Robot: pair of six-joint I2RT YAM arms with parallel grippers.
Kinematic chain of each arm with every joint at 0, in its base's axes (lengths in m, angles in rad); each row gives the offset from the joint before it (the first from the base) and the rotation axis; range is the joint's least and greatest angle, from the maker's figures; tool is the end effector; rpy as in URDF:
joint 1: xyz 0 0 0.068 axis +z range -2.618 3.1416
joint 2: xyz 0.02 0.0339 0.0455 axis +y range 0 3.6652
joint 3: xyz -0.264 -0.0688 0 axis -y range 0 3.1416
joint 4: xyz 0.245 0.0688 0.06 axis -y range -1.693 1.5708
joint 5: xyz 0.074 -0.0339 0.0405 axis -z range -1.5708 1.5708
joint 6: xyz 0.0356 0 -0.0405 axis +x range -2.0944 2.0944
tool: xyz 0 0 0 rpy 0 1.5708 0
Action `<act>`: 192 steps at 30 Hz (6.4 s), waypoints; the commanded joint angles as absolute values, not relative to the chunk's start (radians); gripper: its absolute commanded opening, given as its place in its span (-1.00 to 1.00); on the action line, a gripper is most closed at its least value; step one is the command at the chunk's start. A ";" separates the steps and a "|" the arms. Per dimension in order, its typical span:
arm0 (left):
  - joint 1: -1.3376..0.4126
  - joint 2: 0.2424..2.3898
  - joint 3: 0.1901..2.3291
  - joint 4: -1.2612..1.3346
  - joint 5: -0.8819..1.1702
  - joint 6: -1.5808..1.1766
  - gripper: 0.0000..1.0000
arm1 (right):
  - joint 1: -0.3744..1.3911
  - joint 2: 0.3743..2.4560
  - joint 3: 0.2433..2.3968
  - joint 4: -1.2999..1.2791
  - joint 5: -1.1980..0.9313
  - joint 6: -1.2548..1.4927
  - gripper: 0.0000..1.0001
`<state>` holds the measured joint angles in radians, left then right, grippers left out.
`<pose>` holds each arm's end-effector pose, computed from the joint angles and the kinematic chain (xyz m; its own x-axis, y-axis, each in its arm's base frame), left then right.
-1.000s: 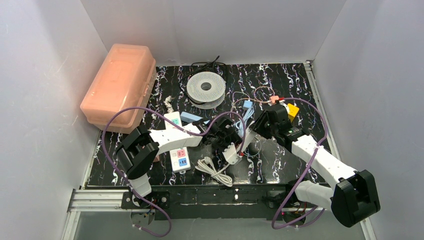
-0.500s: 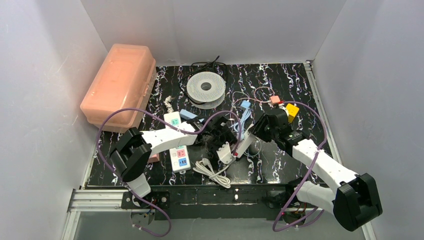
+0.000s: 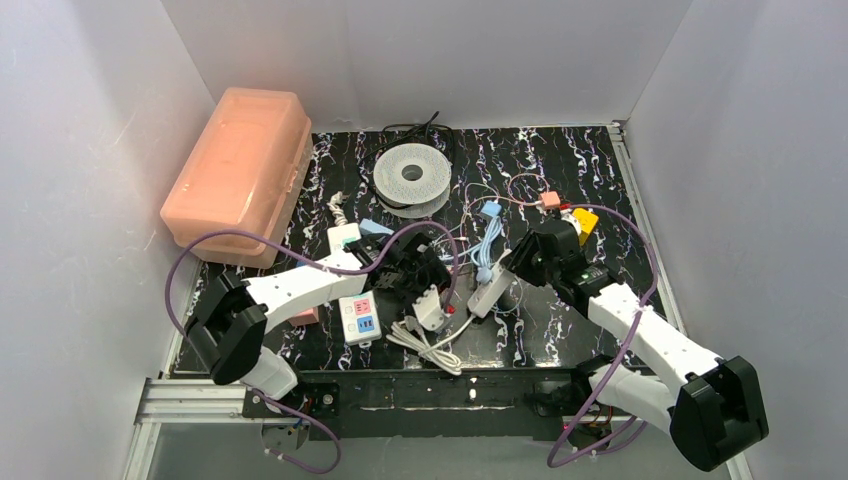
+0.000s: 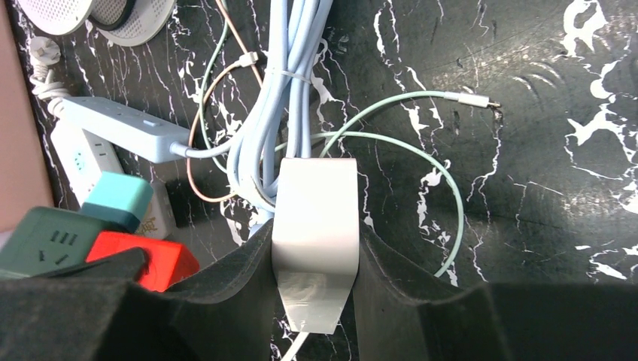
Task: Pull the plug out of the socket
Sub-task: Remove the plug from the socket, then place the plug at the center of the board, then remove the plug from the socket, then place the socket at the center of the board, then place the plug at the center of the board.
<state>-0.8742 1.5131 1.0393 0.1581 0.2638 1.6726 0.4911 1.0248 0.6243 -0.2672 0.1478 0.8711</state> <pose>0.2195 -0.2769 0.2850 0.9151 0.4029 0.0161 0.1068 -0.2805 0.9539 0.1944 0.0980 0.2312 -0.6305 0.5209 -0.5754 0.1830 0.8202 0.5420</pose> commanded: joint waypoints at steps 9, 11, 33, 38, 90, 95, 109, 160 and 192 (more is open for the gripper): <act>-0.888 1.424 0.863 0.048 0.361 1.691 -1.00 | 0.460 0.948 0.647 -0.369 0.215 0.801 -0.97; -0.887 1.429 0.865 0.051 0.351 1.685 -1.00 | 0.454 0.940 0.643 -0.379 0.215 0.798 -0.97; -0.893 1.384 0.954 -0.037 0.406 1.642 0.97 | 0.449 0.896 0.621 -0.413 0.161 0.764 -0.97; -0.891 1.352 1.014 0.046 0.428 1.535 0.97 | 0.449 0.904 0.618 -0.396 0.142 0.758 -0.97; -0.972 1.816 1.304 0.320 0.394 1.711 -0.30 | 0.448 1.018 0.891 -0.493 0.071 0.782 -0.97; -0.985 1.845 1.332 0.352 0.372 1.695 -0.50 | 0.448 1.030 0.886 -0.477 0.057 0.794 -0.97; -0.997 1.908 1.378 0.318 0.242 1.724 -1.00 | 0.444 1.140 0.939 -0.563 0.181 0.776 -0.97; -0.696 2.006 1.409 0.324 0.267 1.622 0.42 | 0.383 0.695 0.507 -0.651 0.252 0.947 0.19; -0.555 1.389 1.669 -0.592 0.222 0.628 0.96 | 0.652 0.945 0.685 -0.072 -0.276 0.123 0.76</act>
<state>-0.5575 1.4364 1.7329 -0.4107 0.1696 0.7357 0.6285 0.8776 0.6853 -0.2886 -0.1703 0.3237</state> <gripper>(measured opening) 0.981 0.876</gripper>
